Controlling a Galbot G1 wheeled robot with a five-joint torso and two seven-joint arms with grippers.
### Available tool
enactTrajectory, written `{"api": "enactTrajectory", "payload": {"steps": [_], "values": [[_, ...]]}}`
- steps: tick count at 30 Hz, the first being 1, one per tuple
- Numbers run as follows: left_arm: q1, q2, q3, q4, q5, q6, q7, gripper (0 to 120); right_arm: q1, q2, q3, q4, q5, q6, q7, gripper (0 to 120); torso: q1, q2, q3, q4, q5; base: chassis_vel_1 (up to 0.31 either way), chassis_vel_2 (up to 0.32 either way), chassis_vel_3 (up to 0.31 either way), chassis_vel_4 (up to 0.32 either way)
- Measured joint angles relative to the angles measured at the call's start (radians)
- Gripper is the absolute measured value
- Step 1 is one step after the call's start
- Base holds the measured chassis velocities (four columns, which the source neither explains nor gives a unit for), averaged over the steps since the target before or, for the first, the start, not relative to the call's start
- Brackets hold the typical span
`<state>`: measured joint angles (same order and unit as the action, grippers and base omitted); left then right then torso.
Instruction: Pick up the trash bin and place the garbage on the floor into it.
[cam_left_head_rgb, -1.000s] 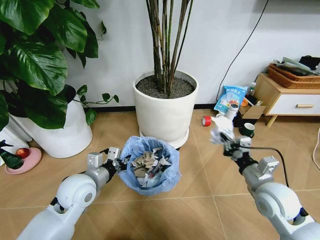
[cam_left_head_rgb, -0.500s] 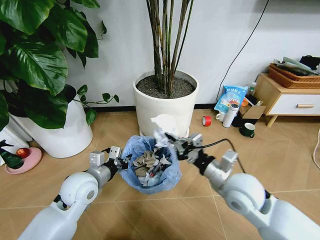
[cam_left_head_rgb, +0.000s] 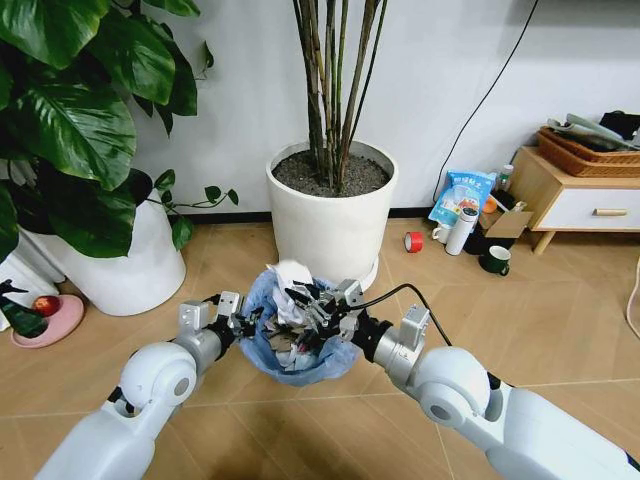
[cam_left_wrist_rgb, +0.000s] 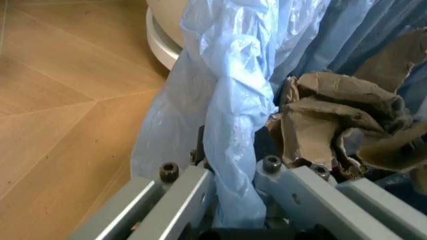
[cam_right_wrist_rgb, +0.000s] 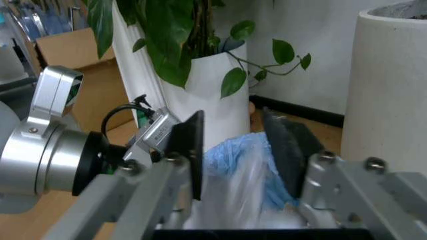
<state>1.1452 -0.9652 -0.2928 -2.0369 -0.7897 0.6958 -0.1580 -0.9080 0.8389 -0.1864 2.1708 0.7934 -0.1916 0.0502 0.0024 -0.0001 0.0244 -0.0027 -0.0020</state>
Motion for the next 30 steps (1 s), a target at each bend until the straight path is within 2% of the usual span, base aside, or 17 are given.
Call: {"api": "enactTrajectory", "payload": {"steps": [2, 6, 8, 10, 11, 14, 15, 18, 21, 22, 23, 27, 30], "values": [[0.000, 0.001, -0.001, 0.001, 0.000, 0.000, 0.001, 0, 0.002, 0.001, 0.000, -0.001, 0.001, -0.001, 0.002, 36, 0.000, 0.000, 0.000, 0.0001, 0.0000, 0.000, 0.000, 0.000, 0.000], [-0.004, 0.001, -0.002, 0.007, -0.003, 0.001, 0.003, 0, -0.003, 0.001, 0.004, -0.005, -0.002, -0.001, 0.007, 57, 0.000, 0.000, 0.000, 0.0001, 0.0000, 0.000, 0.000, 0.000, 0.000], [-0.006, 0.000, -0.001, 0.009, -0.003, 0.001, 0.003, 0, -0.007, 0.000, 0.008, -0.004, -0.004, -0.001, 0.007, 61, 0.000, 0.000, 0.000, 0.0001, 0.0001, 0.000, 0.000, 0.000, 0.000], [-0.007, -0.004, 0.001, 0.011, -0.003, 0.001, 0.003, 0, -0.027, -0.001, 0.037, 0.001, -0.007, 0.001, 0.019, 73, 0.000, 0.000, 0.000, 0.0001, 0.0001, 0.000, 0.000, 0.000, 0.000], [-0.007, -0.004, 0.001, 0.011, -0.003, 0.001, 0.003, 0, -0.027, -0.001, 0.037, 0.001, -0.007, 0.001, 0.019, 73, 0.000, 0.000, 0.000, 0.0001, 0.0001, 0.000, 0.000, 0.000, 0.000], [-0.002, -0.004, -0.006, 0.011, -0.004, 0.001, 0.003, 0, -0.056, 0.000, 0.109, 0.004, -0.019, 0.006, 0.063, 86, 0.000, 0.000, 0.000, 0.0001, 0.0001, 0.000, 0.000, 0.000, 0.000], [-0.002, -0.004, -0.006, 0.011, -0.004, 0.001, 0.003, 0, -0.056, 0.000, 0.109, 0.004, -0.019, 0.006, 0.063, 86, 0.000, 0.000, 0.000, 0.0001, 0.0001, 0.000, 0.000, 0.000, 0.000], [0.006, -0.003, -0.015, 0.006, -0.004, 0.001, 0.003, 0, -0.091, 0.005, 0.203, 0.000, -0.028, 0.009, 0.107, 98, 0.000, 0.000, 0.000, 0.0002, 0.0001, 0.000, 0.000, 0.000, 0.000], [0.009, -0.003, -0.017, 0.005, -0.004, 0.001, 0.003, 0, -0.110, 0.011, 0.248, -0.005, -0.034, 0.010, 0.123, 100, 0.000, 0.000, 0.000, 0.0002, 0.0001, 0.000, 0.000, 0.000, 0.000], [0.011, -0.005, -0.020, 0.003, -0.004, 0.001, 0.003, 0, -0.137, 0.022, 0.306, -0.012, -0.054, 0.010, 0.136, 100, 0.000, 0.000, 0.000, -0.0001, 0.0001, 0.000, 0.000, 0.000, 0.000], [0.011, -0.005, -0.020, 0.003, -0.004, 0.001, 0.003, 0, -0.137, 0.022, 0.306, -0.012, -0.054, 0.010, 0.136, 100, 0.000, 0.000, 0.000, -0.0001, 0.0001, 0.000, 0.000, 0.000, 0.000], [0.017, -0.009, -0.027, -0.001, -0.003, 0.000, 0.004, 0, -0.217, 0.054, 0.439, -0.027, -0.114, 0.008, 0.150, 100, 0.000, 0.000, 0.000, -0.0001, 0.0003, 0.000, 0.000, 0.000, 0.000], [0.019, -0.010, -0.029, -0.001, 0.000, 0.000, 0.007, 0, -0.258, 0.068, 0.492, -0.027, -0.132, 0.003, 0.160, 100, 0.000, 0.000, 0.000, 0.0001, 0.0001, 0.000, 0.000, 0.000, 0.000]]}}
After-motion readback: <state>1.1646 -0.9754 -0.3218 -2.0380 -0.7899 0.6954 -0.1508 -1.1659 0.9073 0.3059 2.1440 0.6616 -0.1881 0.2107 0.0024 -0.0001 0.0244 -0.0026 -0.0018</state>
